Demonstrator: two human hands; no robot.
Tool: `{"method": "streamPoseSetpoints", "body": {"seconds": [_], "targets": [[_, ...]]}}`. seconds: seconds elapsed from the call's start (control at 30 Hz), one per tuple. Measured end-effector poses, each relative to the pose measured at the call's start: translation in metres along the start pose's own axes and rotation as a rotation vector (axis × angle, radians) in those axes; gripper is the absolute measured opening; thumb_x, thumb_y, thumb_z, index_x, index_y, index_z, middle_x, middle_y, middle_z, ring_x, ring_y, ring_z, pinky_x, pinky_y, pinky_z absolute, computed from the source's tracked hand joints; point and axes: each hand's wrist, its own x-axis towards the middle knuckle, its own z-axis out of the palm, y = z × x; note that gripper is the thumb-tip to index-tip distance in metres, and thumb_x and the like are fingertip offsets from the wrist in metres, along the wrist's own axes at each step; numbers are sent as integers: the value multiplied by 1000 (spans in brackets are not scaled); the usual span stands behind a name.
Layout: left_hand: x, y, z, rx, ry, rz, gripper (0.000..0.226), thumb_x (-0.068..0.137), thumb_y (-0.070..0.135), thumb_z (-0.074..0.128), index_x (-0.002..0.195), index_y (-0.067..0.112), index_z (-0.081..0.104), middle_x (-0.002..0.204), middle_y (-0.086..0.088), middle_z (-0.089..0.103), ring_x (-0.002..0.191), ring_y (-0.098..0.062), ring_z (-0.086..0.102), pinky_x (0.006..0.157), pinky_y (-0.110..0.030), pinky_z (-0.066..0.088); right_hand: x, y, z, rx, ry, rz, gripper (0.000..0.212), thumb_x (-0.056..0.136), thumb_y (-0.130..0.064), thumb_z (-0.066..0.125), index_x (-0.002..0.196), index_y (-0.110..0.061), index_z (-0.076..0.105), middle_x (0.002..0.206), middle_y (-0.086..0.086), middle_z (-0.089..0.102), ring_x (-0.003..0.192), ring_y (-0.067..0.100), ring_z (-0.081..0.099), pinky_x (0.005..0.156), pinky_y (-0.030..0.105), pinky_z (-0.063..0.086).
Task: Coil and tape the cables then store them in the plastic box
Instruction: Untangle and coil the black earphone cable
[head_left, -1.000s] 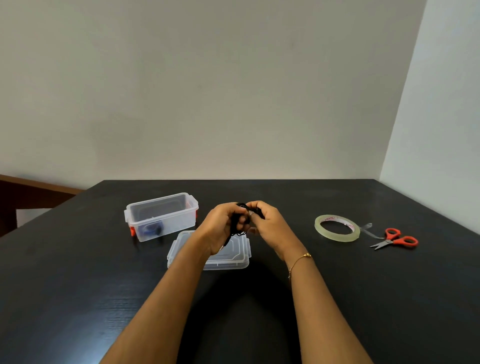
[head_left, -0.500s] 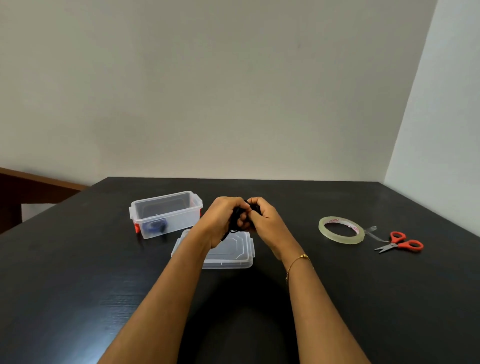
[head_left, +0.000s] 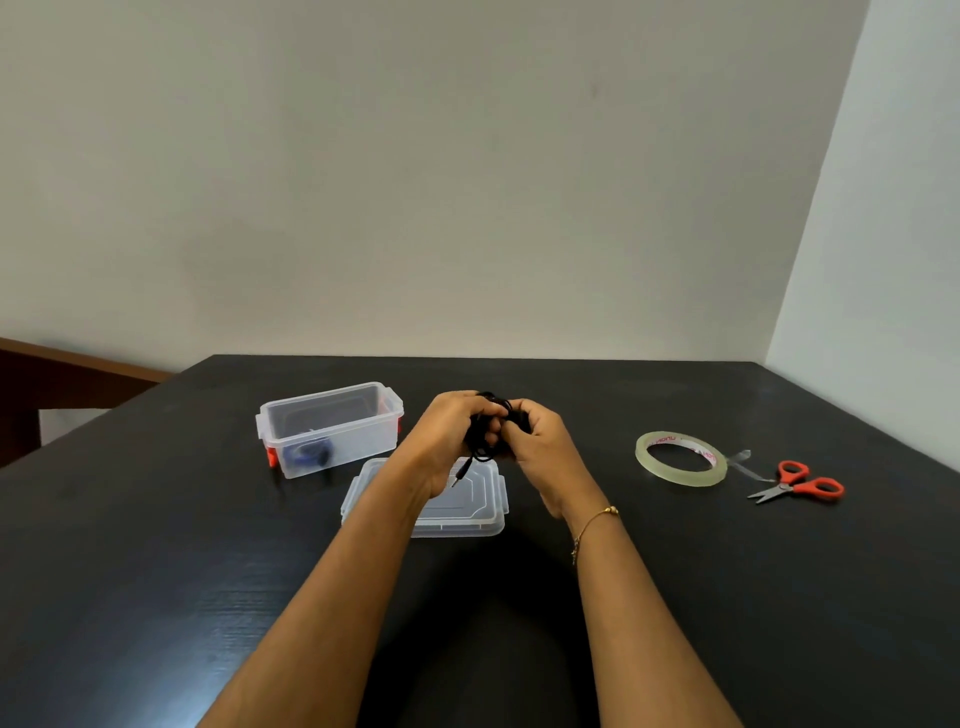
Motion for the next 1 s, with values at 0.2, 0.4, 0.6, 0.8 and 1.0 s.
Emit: {"method": "streamPoseSetpoints", "body": {"seconds": [0.2,0.4,0.6,0.8,1.0], "targets": [[-2,-2,4,-106,47,-34,18,87,7,46,75,6,60,61,-5,51,62,-14,50,68,-26,49,-1,0,1,-5,39,-4,17,93,-9,46,99,-10,62,91,7,65,89,18,65,77,24,56],[1,-3,-1,-291,-2,-133,15,86,4,46,81,3,60,65,-6,50,66,-18,53,65,-29,50,-1,-2,-1,64,22,67,17,95,-13,44,96,-17,61,94,5,64,94,18,62,77,25,54],[3,-6,-2,-212,96,-128,16,83,7,46,75,6,60,65,-5,53,68,-16,53,73,-26,45,-1,-2,6,93,-13,124,19,96,-14,42,98,-20,59,104,8,64,100,19,60,83,31,52],[5,-5,-5,-172,148,-130,19,85,10,46,73,7,61,63,-4,56,70,-18,56,76,-30,47,-1,-5,7,258,-52,166,20,97,-15,39,96,-20,59,96,3,63,98,18,59,77,27,52],[4,2,-17,-251,44,-180,21,85,10,45,74,7,62,51,1,56,63,-16,54,64,-29,47,-2,-1,6,320,-154,175,21,93,-9,48,113,-9,56,104,9,64,94,21,63,79,29,55]]}}
